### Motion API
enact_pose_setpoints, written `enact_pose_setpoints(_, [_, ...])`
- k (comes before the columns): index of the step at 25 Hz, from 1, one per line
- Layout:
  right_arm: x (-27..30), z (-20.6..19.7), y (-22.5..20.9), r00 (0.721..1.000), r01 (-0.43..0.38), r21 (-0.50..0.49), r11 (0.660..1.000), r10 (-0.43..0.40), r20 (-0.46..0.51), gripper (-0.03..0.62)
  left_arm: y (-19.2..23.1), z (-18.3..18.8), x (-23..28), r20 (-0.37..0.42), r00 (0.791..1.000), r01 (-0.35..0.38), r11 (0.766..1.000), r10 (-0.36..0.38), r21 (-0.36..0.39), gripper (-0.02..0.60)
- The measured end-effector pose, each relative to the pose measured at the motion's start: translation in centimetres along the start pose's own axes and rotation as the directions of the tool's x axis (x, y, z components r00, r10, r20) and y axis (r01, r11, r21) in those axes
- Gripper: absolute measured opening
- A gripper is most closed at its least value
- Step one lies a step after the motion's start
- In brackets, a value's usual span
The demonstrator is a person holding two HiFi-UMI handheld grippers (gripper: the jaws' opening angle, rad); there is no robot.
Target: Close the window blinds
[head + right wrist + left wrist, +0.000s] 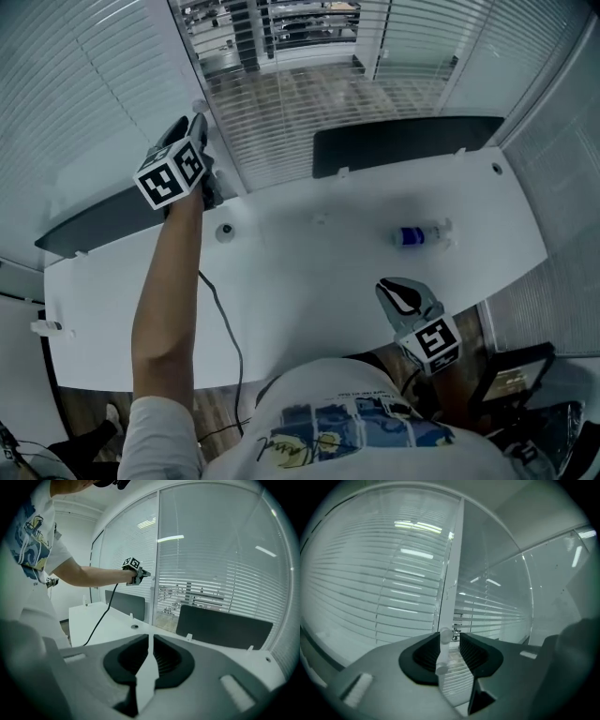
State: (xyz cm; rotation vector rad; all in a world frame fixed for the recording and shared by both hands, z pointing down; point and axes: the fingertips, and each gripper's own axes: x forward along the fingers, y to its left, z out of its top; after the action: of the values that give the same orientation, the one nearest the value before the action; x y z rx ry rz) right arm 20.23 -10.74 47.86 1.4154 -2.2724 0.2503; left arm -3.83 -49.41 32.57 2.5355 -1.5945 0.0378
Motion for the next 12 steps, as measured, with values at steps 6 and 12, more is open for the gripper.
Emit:
enact_pose_setpoints(6, [0.6,2.1,1.7,1.0,-0.02,-0.031,0.999,0.021,0.022,0.021,-0.8,0.0,-6.4,0.019,0.999,0.028,0.99,-0.031,0.139,0.078])
enact_pose_setpoints(12, [0.8,4.3,4.3,0.998,-0.043,-0.075,0.996,0.046,0.031,0.021,-0.6,-1.8,-13.5,0.012,0.999,0.038,0.985,-0.041,0.168,0.038])
